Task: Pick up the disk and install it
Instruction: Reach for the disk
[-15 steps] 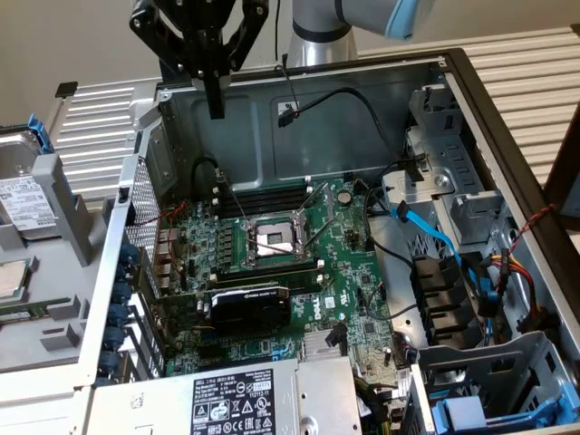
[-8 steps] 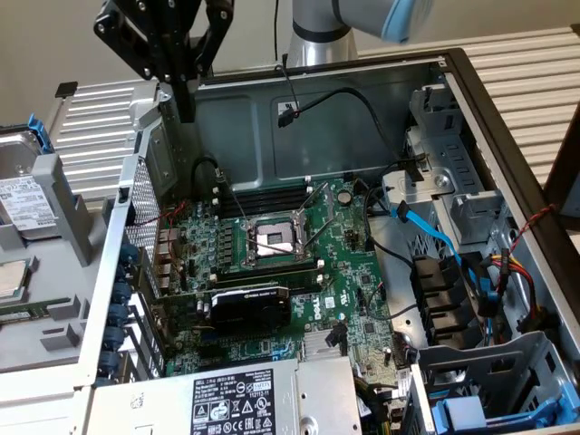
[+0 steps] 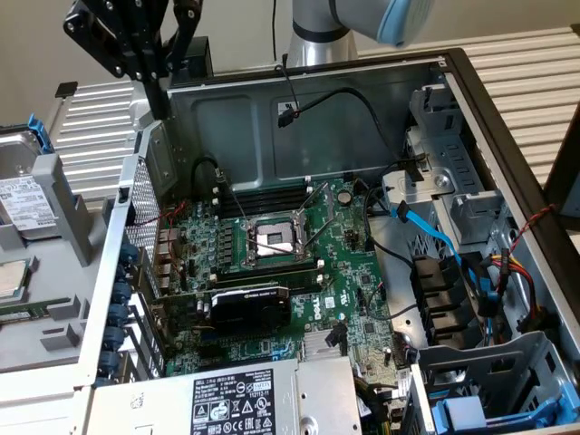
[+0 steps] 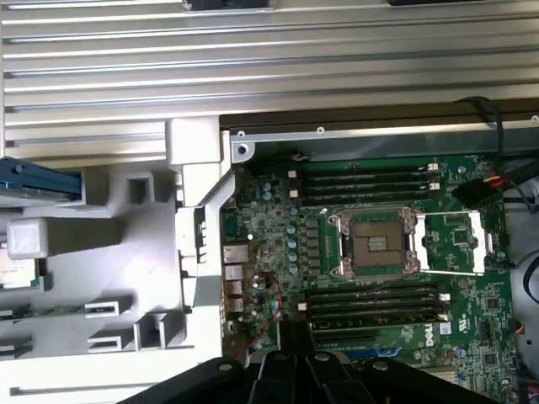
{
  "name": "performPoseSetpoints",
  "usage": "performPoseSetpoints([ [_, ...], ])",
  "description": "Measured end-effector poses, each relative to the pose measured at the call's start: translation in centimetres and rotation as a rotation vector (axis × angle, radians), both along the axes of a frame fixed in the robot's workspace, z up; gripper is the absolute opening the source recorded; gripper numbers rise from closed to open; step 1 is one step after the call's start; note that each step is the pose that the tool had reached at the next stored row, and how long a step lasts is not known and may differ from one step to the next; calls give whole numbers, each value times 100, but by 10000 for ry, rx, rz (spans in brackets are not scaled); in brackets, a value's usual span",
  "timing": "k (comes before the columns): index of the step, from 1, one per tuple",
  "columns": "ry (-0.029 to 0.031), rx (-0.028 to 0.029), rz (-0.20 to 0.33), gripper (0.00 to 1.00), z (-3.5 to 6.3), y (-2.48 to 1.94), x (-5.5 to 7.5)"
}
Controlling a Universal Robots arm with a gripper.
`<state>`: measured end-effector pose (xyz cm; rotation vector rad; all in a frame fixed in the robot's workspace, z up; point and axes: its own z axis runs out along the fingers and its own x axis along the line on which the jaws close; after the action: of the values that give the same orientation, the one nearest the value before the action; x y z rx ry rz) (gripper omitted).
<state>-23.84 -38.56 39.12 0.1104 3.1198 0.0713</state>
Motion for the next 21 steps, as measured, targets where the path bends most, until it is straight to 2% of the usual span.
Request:
performPoseSetpoints([
  [2,-1,-11,-1,11,-1,51,-64],
  [6,1,-24,-1,11,-4,114,-243],
  [16,1,-46,0,11,-58,205,-697],
  [21,1,-46,2,11,-70,215,-916],
])
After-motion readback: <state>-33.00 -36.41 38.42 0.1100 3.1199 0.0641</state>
